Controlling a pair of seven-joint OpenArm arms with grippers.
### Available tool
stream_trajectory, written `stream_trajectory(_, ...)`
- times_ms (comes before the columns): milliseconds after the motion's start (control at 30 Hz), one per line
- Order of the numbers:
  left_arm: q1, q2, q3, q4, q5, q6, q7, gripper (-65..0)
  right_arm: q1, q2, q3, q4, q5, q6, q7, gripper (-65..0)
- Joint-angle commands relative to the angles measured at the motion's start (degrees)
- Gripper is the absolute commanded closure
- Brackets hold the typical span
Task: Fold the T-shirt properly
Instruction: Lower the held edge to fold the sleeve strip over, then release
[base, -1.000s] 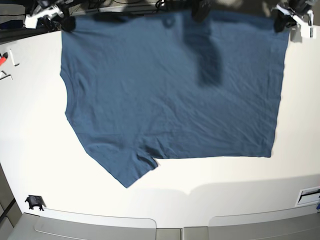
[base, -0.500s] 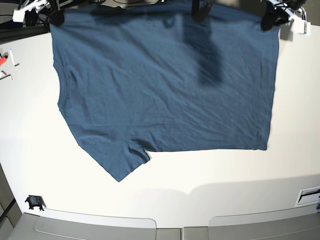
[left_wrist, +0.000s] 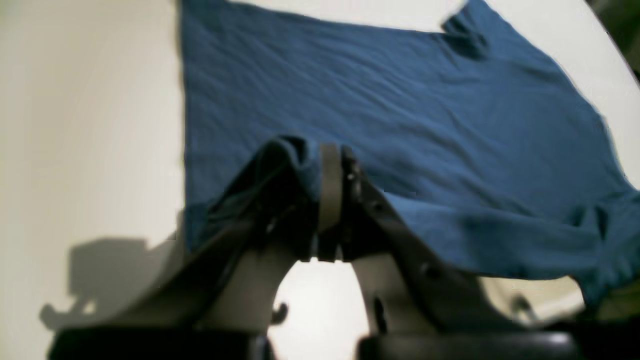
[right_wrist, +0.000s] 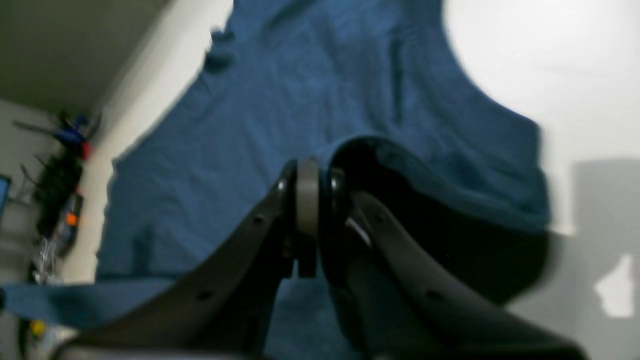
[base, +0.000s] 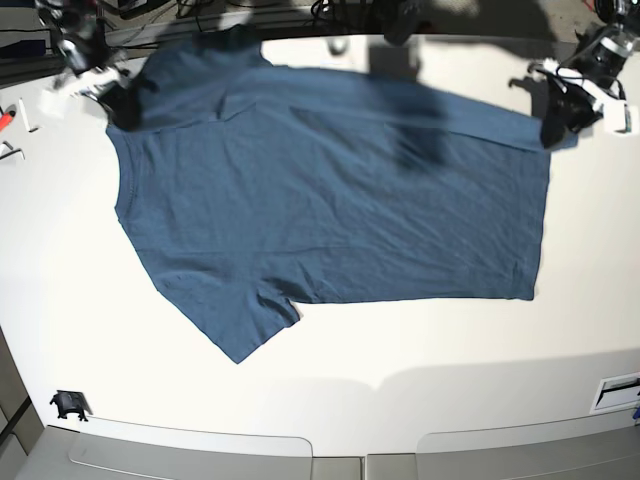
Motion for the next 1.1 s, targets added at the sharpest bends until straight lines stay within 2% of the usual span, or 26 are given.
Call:
stream_trajectory(0, -0.44, -0.55, -0.33, -0.37, -0.59, -0.04, -1.95, 0.0, 0.66, 1.25, -0.96, 0.94, -0.13, 0.28, 2.40, 0.0)
stream_trajectory(167, -4.44, -2.12, -0.33, -7.98, -0.57, 0.31, -2.25, 0.0, 4.57, 1.66, -5.79, 0.94, -9.73, -3.58, 7.89, 0.0)
stream_trajectory(367, -9.03, -5.01, -0.35, -14.60, -0.13, 0.31, -3.15, 0.0, 8.11, 1.84, -6.19, 0.94, -17.33, -9.88, 11.41, 0.0)
stream_trajectory(467, -11.21, -5.66, -0.33, -15.91, 2.54, 0.35, -4.11, 0.0, 8.94, 1.99, -6.25, 0.92, -17.81, -10.08, 11.74, 0.0)
stream_trajectory(667, -13.55, -5.75, -0.11, -19.39, 3.80, 1.55, -4.68, 0.0, 9.18, 1.95, -6.27, 0.90, -17.90, -10.05, 12.37, 0.0)
stream_trajectory(767, -15.23, -6.23, 1.09, -22.97, 6.29, 1.60, -6.25, 0.0, 9.20, 1.97, -6.60, 0.87, -21.42, -10.05, 14.71, 0.0)
stream_trajectory(967, -17.81, -8.61, 4.63, -30.60, 6.27, 1.60, -6.27, 0.0, 9.35, 1.95, -8.76, 0.87, -24.09, -10.05, 15.82, 0.0)
stream_trajectory(1067, -18.03, -8.59, 4.74, -32.54, 6.25, 1.57, -6.73, 0.0, 9.35, 1.95, -10.51, 0.87, -28.50, -10.10, 17.86, 0.0)
